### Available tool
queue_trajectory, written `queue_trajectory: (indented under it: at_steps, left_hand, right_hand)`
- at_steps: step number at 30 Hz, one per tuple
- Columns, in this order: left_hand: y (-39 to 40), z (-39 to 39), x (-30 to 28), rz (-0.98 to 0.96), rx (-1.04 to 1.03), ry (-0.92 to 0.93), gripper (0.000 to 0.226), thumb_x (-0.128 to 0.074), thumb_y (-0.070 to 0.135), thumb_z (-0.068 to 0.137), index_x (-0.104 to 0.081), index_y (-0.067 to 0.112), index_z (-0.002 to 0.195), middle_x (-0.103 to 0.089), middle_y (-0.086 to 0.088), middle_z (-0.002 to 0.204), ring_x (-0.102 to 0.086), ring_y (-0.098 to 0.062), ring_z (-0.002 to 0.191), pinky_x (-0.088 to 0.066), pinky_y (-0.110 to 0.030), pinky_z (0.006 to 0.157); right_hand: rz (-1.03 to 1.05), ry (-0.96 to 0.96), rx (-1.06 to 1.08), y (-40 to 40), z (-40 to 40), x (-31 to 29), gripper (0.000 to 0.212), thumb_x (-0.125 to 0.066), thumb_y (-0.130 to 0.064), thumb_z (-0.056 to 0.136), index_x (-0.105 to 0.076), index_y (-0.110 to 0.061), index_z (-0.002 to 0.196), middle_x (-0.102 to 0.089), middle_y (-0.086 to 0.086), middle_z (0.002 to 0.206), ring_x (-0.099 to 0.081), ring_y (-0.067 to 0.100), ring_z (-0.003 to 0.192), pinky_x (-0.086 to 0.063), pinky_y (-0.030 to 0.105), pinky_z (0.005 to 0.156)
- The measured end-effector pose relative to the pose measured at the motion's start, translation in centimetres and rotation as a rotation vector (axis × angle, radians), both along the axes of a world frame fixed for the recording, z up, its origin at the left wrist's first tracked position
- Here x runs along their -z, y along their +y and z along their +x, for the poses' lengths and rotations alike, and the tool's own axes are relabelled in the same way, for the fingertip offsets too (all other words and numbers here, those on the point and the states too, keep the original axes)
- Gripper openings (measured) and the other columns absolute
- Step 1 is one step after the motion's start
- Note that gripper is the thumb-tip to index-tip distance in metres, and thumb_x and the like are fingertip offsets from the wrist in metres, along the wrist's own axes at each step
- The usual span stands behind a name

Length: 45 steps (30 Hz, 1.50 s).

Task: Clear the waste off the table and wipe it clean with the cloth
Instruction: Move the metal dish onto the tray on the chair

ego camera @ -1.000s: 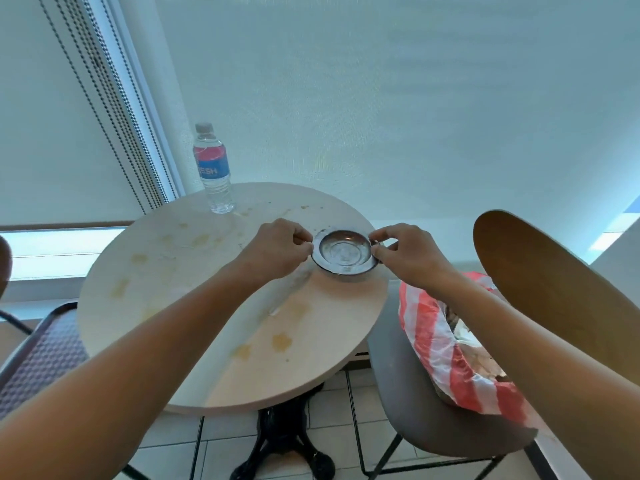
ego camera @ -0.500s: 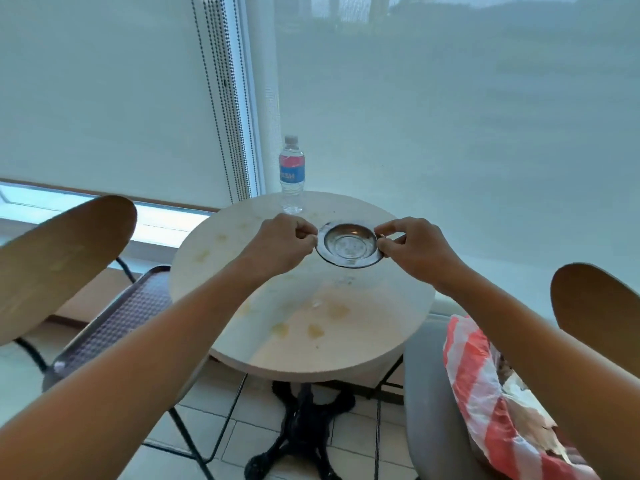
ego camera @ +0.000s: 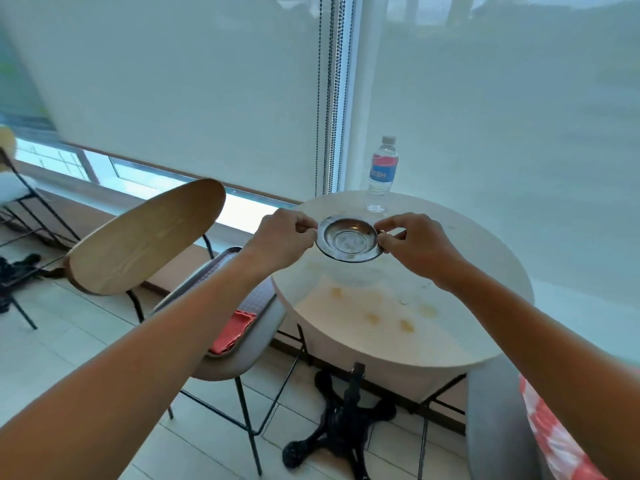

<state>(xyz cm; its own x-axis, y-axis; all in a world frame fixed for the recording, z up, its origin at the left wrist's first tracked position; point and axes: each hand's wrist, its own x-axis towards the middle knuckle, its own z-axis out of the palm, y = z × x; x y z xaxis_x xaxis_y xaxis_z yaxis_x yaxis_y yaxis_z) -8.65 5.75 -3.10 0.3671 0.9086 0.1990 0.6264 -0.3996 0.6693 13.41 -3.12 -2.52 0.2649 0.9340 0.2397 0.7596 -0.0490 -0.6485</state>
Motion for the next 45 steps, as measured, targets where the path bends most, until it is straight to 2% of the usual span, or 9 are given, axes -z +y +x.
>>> queue_trajectory:
  at_steps: [10,16,21,27,29,33,36,39,45]
  left_hand:
    - [5.6,-12.3,1.0,-0.016,0.033,-0.06,0.02,-0.061,0.024,0.092,-0.075,0.022,0.108,-0.074,0.009,0.091,-0.068,-0.006,0.092,-0.054,-0.025,0.084]
    - [9.1,-17.8,2.4,-0.029,0.006,-0.064,0.02,-0.062,0.027,0.094,-0.075,0.026,0.108,-0.072,0.013,0.096,-0.065,0.0,0.094,-0.051,-0.017,0.077]
    - [11.0,-21.2,4.2,-0.046,-0.026,-0.062,0.021,-0.061,0.027,0.095,-0.074,0.024,0.112,-0.073,0.011,0.1,-0.066,0.0,0.092,-0.046,-0.009,0.068]
    - [11.6,-23.3,5.3,-0.028,-0.111,-0.052,0.016,-0.062,0.023,0.095,-0.074,0.027,0.105,-0.066,0.02,0.085,-0.062,0.007,0.084,-0.045,-0.011,0.076]
    - [11.7,-23.4,5.4,-0.04,-0.148,-0.055,0.017,-0.062,0.023,0.095,-0.074,0.023,0.107,-0.069,0.016,0.089,-0.065,0.002,0.084,-0.047,-0.01,0.076]
    - [11.9,-23.3,5.3,-0.064,-0.214,-0.069,0.021,-0.064,0.024,0.094,-0.075,0.021,0.112,-0.074,0.008,0.098,-0.069,-0.005,0.091,-0.055,-0.027,0.09]
    - [11.8,-23.0,5.2,-0.073,-0.264,-0.061,0.021,-0.064,0.027,0.094,-0.074,0.023,0.113,-0.074,0.01,0.097,-0.069,0.001,0.085,-0.056,-0.023,0.086]
    - [11.7,-22.7,5.1,-0.073,-0.31,-0.049,0.022,-0.064,0.031,0.093,-0.074,0.027,0.112,-0.074,0.011,0.101,-0.068,-0.004,0.093,-0.056,-0.03,0.09]
    - [11.9,-22.8,5.7,-0.126,-0.362,-0.109,0.018,-0.067,0.029,0.091,-0.076,0.027,0.106,-0.074,0.013,0.096,-0.069,-0.004,0.092,-0.057,-0.036,0.092]
  right_hand:
    - [0.016,0.008,0.009,5.4,-12.2,1.1,0.023,-0.066,-0.016,0.09,-0.076,-0.017,0.11,-0.073,-0.007,0.089,-0.072,0.007,0.084,-0.046,0.017,0.069]
    - [0.001,0.014,0.009,8.9,-18.0,2.2,0.024,-0.065,-0.016,0.092,-0.075,-0.016,0.113,-0.075,-0.005,0.104,-0.071,0.006,0.084,-0.042,0.008,0.07]
    - [-0.014,-0.035,-0.025,11.8,-21.4,3.2,0.025,-0.064,-0.014,0.091,-0.075,-0.015,0.113,-0.074,-0.003,0.107,-0.07,0.011,0.086,-0.042,0.02,0.08]
    - [-0.051,-0.064,-0.116,14.7,-23.1,4.8,0.027,-0.063,-0.015,0.09,-0.075,-0.013,0.114,-0.074,0.001,0.111,-0.069,0.015,0.098,-0.044,0.021,0.085]
    - [-0.066,-0.067,-0.152,15.4,-23.2,5.0,0.026,-0.063,-0.014,0.09,-0.075,-0.012,0.114,-0.075,0.001,0.11,-0.068,0.017,0.1,-0.043,0.021,0.085]
    - [-0.074,-0.077,-0.225,16.7,-22.8,5.0,0.025,-0.063,-0.013,0.091,-0.075,-0.012,0.113,-0.075,0.001,0.11,-0.068,0.019,0.101,-0.044,0.023,0.087]
    - [-0.079,-0.089,-0.289,17.4,-22.3,4.7,0.024,-0.064,-0.012,0.091,-0.076,-0.011,0.111,-0.075,0.001,0.109,-0.068,0.019,0.099,-0.045,0.024,0.087]
    - [-0.071,-0.096,-0.337,18.2,-21.7,4.6,0.022,-0.063,-0.014,0.089,-0.077,-0.015,0.106,-0.076,0.0,0.105,-0.068,0.018,0.099,-0.046,0.026,0.09]
    - [-0.097,-0.105,-0.385,19.5,-21.8,4.5,0.022,-0.063,-0.014,0.089,-0.076,-0.014,0.106,-0.072,0.003,0.107,-0.062,0.016,0.097,-0.039,0.016,0.069]
